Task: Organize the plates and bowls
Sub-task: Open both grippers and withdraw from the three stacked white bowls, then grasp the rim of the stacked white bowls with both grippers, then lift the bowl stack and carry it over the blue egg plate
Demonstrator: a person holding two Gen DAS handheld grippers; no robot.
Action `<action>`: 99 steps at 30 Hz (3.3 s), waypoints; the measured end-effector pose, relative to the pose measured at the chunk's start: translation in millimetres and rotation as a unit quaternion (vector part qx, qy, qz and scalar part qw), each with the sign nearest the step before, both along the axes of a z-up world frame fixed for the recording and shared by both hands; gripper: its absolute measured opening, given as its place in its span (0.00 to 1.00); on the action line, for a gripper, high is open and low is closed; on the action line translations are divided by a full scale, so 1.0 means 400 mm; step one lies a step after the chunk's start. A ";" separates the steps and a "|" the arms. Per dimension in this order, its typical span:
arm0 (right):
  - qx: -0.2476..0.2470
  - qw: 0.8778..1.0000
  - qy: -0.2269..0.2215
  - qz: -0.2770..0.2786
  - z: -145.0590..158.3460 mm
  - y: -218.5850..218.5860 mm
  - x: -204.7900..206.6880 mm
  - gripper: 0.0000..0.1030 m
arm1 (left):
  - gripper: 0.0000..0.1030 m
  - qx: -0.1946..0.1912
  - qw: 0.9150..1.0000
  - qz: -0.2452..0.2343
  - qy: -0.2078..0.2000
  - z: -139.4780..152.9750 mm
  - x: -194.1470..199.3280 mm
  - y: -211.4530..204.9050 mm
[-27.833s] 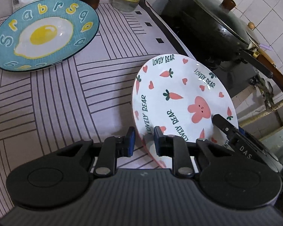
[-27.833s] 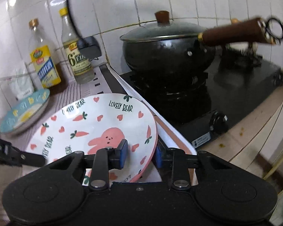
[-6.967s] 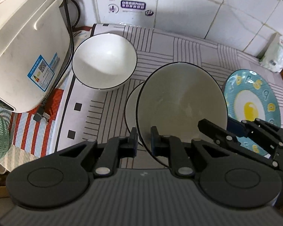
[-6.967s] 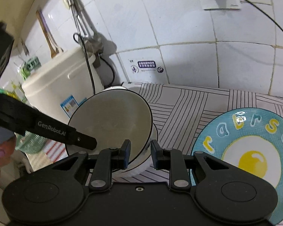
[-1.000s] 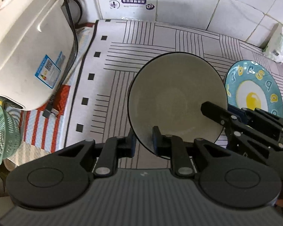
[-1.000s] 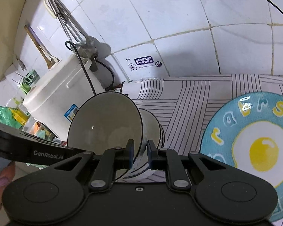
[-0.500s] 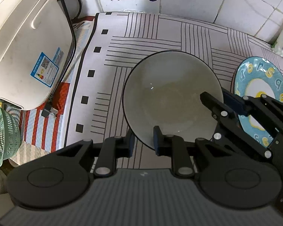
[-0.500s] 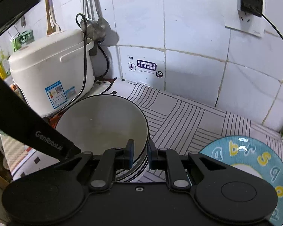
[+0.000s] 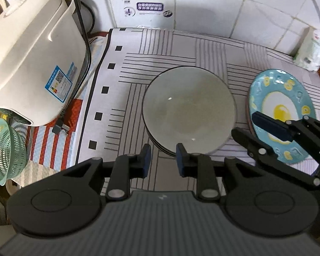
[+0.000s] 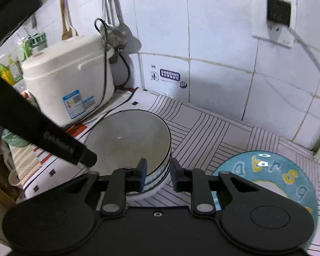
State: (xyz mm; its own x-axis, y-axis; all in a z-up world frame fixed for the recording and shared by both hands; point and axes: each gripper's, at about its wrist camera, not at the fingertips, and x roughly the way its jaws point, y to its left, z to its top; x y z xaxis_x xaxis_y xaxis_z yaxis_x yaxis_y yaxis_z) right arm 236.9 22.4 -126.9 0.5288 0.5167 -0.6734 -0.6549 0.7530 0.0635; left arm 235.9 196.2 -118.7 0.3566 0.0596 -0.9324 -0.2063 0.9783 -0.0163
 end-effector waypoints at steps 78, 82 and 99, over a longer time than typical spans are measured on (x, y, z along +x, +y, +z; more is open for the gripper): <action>-0.036 0.996 -0.082 0.008 -0.273 0.189 0.026 1.00 | 0.60 -0.232 0.963 0.048 -0.130 -0.265 0.046 0.193; -0.031 0.998 -0.061 0.017 -0.274 0.190 0.054 1.00 | 0.55 -0.225 0.965 0.048 -0.128 -0.258 0.055 0.168; 0.018 0.995 -0.094 0.008 -0.233 0.134 0.009 1.00 | 0.55 -0.195 0.972 -0.017 -0.131 -0.171 -0.005 0.133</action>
